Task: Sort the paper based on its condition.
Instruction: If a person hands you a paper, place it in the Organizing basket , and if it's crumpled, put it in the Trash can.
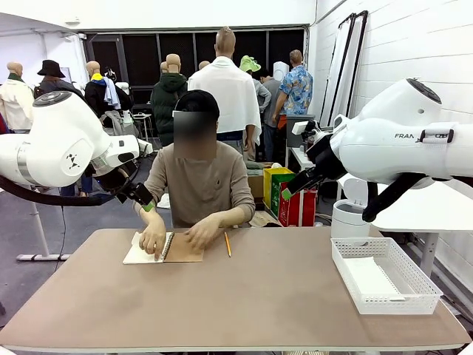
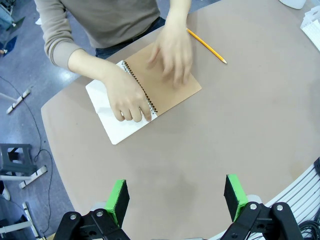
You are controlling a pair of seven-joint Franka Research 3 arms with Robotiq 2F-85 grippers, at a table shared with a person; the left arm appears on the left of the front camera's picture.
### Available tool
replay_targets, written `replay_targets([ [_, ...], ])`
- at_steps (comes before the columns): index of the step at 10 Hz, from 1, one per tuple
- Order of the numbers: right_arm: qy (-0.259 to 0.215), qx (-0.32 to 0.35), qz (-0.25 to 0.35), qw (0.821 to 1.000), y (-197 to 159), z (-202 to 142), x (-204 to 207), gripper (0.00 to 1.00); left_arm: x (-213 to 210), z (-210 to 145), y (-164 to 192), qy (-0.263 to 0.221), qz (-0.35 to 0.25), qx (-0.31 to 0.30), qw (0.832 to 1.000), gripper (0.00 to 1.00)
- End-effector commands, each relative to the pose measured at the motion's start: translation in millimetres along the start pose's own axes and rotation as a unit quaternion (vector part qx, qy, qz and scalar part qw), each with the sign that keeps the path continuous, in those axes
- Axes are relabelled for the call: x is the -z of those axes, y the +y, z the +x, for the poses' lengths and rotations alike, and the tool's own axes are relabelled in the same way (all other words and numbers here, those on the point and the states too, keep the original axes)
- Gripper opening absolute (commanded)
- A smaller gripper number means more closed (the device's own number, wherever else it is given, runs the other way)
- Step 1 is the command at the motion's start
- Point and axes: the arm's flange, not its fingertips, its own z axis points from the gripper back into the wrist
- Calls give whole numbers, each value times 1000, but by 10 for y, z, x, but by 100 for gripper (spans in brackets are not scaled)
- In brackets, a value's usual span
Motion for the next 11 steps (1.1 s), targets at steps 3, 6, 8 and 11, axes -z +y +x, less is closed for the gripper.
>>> replay_targets([
  [3,3,0,-1,1000,11,11,-6,100,-1,-11,15,0,1,1,1000,100],
  [6,3,0,-1,1000,11,11,-6,100,-1,-11,15,0,1,1,1000,100],
  [8,3,0,-1,1000,11,11,-6,100,-1,-11,15,0,1,1,1000,100],
  [11,3,0,-1,1000,11,11,-6,100,-1,-11,15,0,1,1,1000,100],
])
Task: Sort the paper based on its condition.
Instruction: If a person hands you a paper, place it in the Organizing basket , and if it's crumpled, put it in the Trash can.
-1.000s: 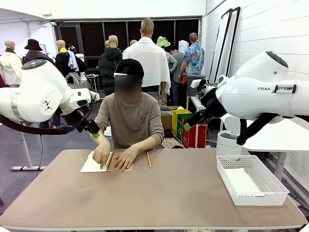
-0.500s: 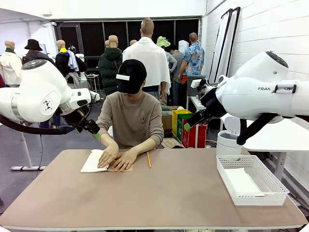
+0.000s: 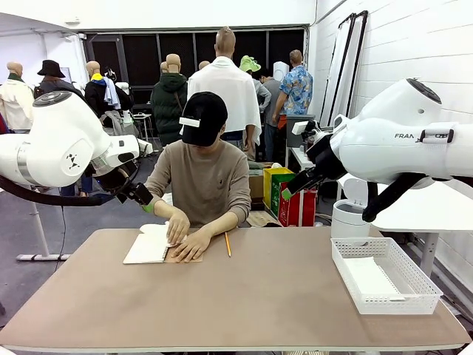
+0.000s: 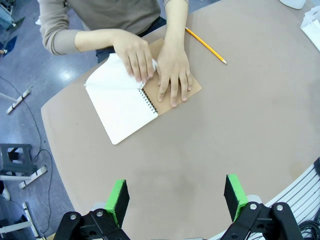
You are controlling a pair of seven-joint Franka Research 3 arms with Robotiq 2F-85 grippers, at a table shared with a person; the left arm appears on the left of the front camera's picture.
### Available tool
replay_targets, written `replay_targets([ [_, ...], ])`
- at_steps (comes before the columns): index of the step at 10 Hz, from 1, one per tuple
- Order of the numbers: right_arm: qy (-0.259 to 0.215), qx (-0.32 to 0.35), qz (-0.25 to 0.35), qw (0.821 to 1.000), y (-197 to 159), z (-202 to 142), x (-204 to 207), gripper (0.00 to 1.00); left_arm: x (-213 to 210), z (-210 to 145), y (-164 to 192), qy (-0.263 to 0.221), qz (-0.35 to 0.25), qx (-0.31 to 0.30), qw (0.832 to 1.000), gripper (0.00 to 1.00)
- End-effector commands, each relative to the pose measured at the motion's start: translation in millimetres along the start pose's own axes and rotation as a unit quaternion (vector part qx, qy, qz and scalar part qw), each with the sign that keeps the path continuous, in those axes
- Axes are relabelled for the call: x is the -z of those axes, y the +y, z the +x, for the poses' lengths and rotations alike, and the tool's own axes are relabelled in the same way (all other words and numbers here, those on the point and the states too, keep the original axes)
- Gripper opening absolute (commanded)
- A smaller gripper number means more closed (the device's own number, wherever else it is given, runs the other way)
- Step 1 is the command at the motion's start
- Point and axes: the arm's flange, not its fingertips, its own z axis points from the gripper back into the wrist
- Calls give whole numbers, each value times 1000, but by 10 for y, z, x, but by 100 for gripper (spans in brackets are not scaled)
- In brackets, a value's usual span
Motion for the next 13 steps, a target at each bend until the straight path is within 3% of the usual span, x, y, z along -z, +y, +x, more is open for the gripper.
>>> replay_targets([
  [1,3,0,-1,1000,11,11,-6,100,-1,-11,15,0,1,1,1000,100],
  [13,3,0,-1,1000,11,11,-6,100,-1,-11,15,0,1,1,1000,100],
])
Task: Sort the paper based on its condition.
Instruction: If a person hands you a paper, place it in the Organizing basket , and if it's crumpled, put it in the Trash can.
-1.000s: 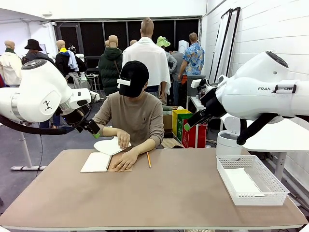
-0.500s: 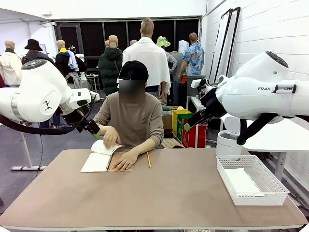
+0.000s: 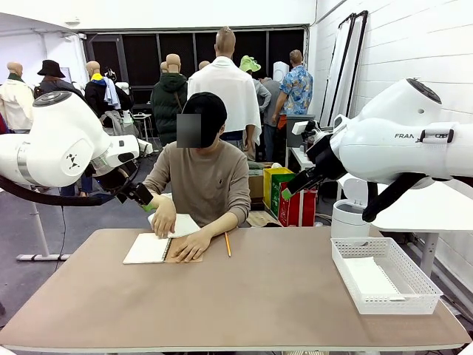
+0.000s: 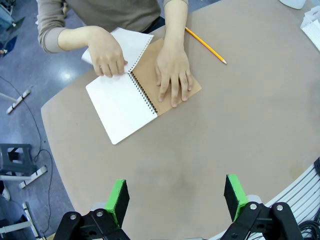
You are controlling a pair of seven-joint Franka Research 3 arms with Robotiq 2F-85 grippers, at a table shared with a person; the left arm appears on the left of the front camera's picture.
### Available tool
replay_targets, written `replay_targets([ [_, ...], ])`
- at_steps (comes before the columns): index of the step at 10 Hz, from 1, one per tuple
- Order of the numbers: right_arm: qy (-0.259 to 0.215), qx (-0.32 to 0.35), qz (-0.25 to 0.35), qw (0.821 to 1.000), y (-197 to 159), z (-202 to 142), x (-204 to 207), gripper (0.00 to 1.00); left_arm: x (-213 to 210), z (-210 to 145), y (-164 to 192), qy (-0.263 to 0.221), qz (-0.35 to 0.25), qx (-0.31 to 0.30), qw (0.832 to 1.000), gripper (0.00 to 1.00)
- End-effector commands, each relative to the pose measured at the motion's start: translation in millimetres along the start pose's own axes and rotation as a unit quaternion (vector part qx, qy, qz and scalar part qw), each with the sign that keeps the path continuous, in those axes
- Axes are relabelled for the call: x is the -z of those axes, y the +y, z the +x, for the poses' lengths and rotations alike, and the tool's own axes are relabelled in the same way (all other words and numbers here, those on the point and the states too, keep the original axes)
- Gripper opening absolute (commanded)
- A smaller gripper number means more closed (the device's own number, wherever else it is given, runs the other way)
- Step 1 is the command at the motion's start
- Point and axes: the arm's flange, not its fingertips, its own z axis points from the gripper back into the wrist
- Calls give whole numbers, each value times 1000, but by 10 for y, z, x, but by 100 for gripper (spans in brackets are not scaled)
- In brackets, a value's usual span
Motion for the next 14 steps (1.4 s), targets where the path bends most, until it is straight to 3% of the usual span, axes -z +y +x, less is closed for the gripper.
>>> replay_targets([
  [1,3,0,-1,1000,11,11,-6,100,-1,-11,15,0,1,1,1000,100],
  [14,3,0,-1,1000,11,11,-6,100,-1,-11,15,0,1,1,1000,100],
])
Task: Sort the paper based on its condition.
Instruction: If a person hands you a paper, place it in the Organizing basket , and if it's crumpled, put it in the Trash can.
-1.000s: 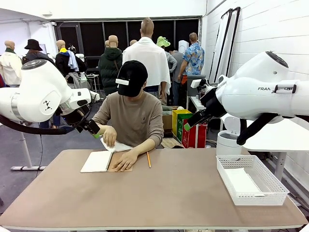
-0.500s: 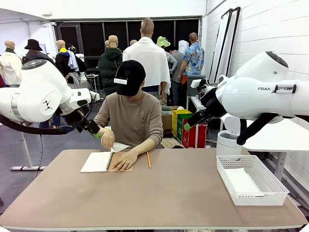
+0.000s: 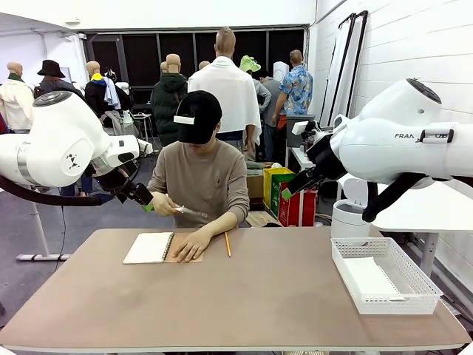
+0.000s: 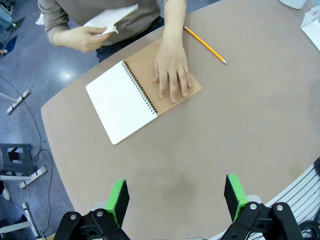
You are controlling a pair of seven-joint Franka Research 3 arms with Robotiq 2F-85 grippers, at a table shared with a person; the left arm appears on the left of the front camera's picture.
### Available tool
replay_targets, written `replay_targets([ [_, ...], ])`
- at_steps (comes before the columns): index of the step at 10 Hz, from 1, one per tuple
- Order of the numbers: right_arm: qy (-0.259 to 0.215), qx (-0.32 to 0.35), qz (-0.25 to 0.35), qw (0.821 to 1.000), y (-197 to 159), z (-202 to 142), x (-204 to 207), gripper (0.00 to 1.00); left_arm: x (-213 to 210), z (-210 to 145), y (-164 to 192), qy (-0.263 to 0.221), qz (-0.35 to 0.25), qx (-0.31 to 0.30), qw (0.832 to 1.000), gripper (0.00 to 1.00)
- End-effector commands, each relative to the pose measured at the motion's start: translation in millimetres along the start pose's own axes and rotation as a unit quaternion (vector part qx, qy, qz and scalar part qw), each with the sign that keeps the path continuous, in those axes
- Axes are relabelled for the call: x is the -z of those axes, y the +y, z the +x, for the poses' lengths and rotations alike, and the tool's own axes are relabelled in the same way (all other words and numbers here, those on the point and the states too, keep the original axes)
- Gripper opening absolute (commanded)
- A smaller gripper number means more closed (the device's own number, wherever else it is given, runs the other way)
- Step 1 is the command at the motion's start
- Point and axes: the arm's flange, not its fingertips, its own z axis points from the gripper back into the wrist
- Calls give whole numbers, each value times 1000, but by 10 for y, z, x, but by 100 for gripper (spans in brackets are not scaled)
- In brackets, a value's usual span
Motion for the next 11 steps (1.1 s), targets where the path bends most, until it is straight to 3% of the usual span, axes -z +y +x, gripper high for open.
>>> replay_targets([
  [1,3,0,-1,1000,11,11,-6,100,-1,-11,15,0,1,1,1000,100],
  [11,3,0,-1,1000,11,11,-6,100,-1,-11,15,0,1,1,1000,100],
])
